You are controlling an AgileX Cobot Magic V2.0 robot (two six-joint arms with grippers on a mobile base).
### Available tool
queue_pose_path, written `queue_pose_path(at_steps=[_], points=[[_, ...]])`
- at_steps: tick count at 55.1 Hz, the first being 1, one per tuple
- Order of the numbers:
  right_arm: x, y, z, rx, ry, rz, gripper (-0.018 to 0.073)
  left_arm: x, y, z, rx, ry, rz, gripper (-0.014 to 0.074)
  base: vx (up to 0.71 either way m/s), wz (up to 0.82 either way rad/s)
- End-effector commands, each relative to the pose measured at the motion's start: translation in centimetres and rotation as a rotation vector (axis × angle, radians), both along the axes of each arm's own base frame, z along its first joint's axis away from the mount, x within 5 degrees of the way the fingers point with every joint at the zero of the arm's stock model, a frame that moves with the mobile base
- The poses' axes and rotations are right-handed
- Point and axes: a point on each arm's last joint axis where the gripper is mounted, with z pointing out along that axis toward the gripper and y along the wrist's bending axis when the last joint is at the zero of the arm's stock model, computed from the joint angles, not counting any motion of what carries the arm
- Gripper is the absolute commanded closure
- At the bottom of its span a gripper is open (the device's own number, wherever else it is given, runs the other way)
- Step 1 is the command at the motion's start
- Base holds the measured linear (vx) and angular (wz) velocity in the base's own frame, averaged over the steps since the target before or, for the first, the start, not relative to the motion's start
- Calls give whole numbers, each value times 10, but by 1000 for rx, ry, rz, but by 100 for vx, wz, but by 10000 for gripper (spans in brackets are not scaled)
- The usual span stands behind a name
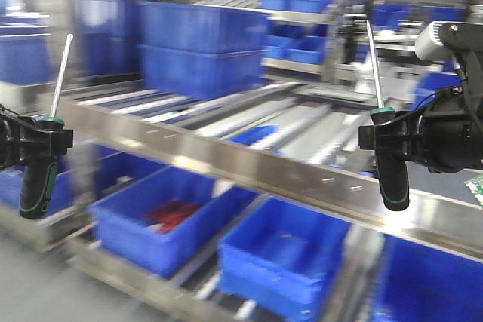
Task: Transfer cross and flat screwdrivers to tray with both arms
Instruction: 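Hold both screwdrivers while driving to the conveyor with the grey tray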
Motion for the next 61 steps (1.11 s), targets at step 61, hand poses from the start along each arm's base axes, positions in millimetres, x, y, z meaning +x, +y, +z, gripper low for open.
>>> queue_pose_path(at_steps=[61], points=[[-8,-4,28,43,-149,-19,567,-6,1,25,-60,-127,26,602,28,-47]])
